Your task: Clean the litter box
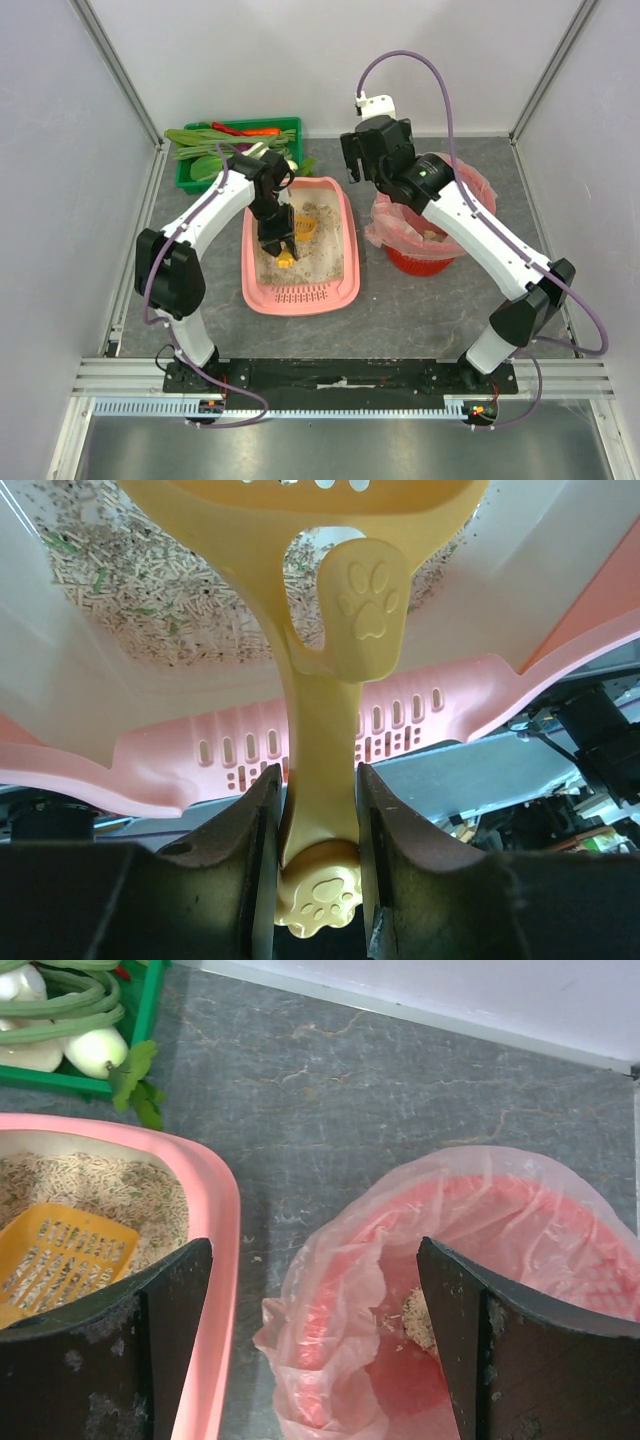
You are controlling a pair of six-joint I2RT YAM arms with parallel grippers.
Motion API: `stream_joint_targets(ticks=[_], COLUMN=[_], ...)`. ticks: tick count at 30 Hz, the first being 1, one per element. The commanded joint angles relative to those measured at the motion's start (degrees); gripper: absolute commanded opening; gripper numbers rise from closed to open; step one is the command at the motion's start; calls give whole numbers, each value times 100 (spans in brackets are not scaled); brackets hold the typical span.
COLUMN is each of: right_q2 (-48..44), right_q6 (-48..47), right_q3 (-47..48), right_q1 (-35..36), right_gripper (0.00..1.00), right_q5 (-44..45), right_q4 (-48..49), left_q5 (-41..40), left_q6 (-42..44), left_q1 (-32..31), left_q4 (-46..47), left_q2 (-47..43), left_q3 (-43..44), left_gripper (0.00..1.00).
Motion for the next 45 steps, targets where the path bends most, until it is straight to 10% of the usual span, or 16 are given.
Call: stream_joint_targets(ticks=[1,22,45], right_q2=[-569,-1335,-1054], right_q6=[-223,-214,-259], right_q3=[-284,-1506,-1357], right_q1=[-232,-1348,-1507], right_gripper=[92,93,93], right_q5=[-128,-638,-524], right_q4=[427,1333,1324], left_q5=[347,1955,1481], left_q6=[-475,-1416,-511], left_q1=[-1,280,315], left_q4=[-1162,-1180,-1171], left_q2=[-269,-1649,-349], left_q3=[17,-1591,-1399], left_gripper=[2,2,2])
